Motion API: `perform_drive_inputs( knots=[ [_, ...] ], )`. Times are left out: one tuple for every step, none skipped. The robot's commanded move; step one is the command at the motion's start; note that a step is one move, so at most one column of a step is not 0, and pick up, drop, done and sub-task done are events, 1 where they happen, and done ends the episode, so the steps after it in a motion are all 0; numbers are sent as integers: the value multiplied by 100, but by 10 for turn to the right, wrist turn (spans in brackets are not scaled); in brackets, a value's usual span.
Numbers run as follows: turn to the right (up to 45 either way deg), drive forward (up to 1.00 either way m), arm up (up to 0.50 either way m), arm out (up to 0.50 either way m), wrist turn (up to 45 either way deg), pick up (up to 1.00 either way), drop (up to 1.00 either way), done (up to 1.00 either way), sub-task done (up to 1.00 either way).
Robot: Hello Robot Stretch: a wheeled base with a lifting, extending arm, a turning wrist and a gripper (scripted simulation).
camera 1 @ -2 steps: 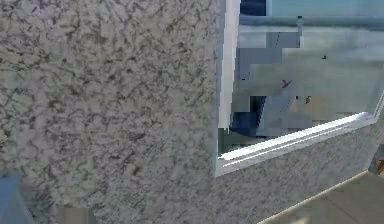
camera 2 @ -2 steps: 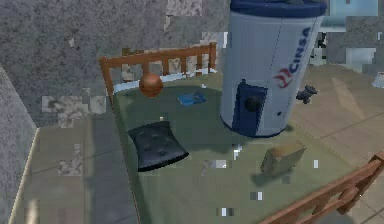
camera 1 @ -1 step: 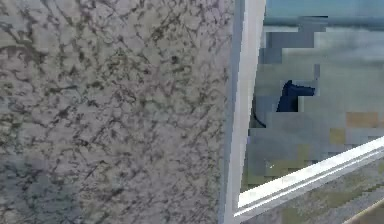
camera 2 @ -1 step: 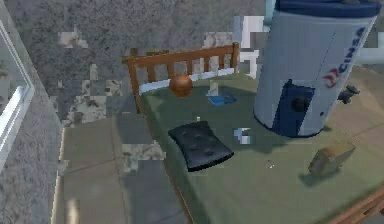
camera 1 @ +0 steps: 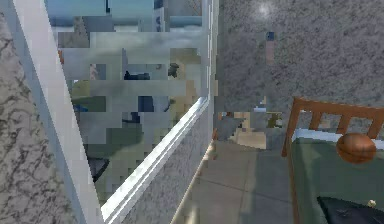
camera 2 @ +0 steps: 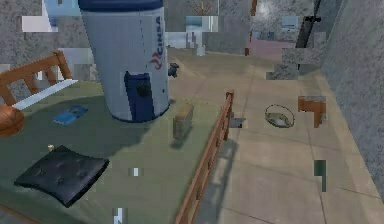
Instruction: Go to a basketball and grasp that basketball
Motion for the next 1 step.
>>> perform_drive_inputs(
  knots=[
    [210,0,0,0,0,0,0,0,0]
  ],
)
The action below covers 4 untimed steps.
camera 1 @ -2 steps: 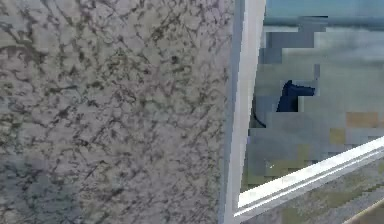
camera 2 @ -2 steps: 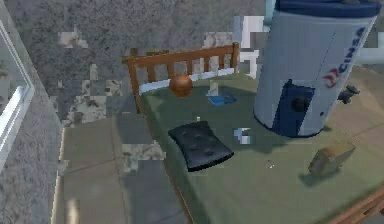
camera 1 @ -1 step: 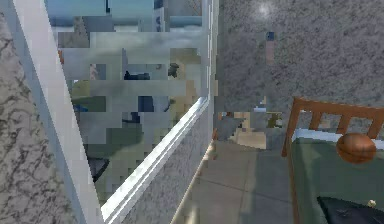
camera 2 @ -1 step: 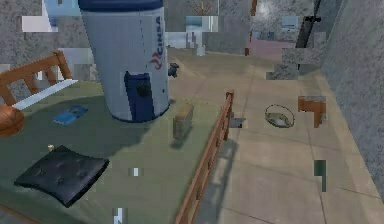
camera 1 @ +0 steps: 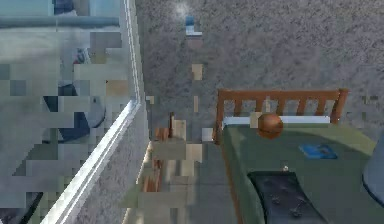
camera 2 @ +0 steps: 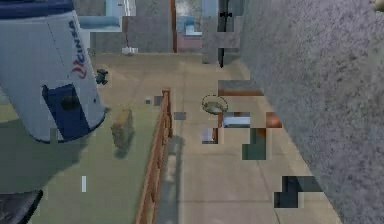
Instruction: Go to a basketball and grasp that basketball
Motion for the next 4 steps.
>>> perform_drive_inputs(
  knots=[
    [0,95,0,0,0,0,0,0,0],
    [-420,0,0,0,0,0,0,0,0],
    [390,0,0,0,0,0,0,0,0],
    [0,85,0,0,0,0,0,0,0]
  ],
)
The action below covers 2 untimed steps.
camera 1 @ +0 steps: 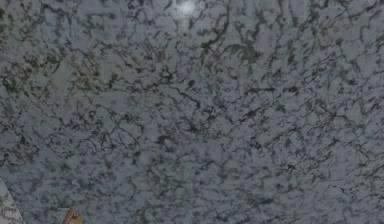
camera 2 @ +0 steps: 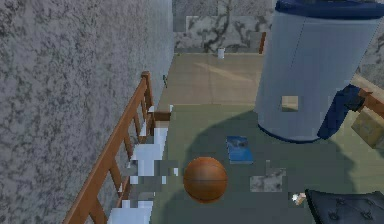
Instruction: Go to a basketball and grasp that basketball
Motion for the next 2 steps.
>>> perform_drive_inputs(
  knots=[
    [0,0,50,0,0,0,0,0,0],
    [0,0,12,0,0,0,0,0,0]
  ],
)
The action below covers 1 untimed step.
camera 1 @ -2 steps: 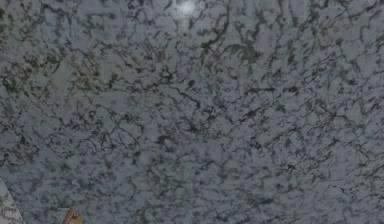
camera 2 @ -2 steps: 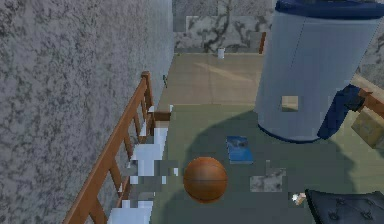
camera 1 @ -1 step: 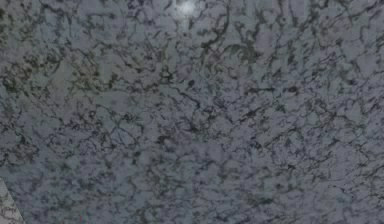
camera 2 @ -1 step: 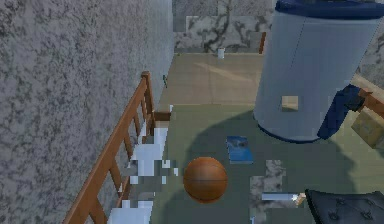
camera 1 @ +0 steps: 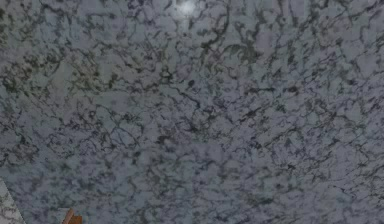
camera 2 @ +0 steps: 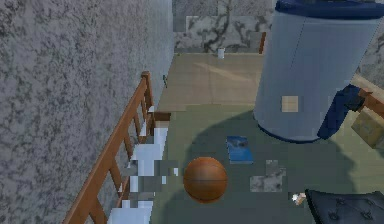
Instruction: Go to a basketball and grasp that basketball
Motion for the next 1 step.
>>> perform_drive_inputs(
  knots=[
    [0,0,0,30,0,0,0,0,0]
  ],
)
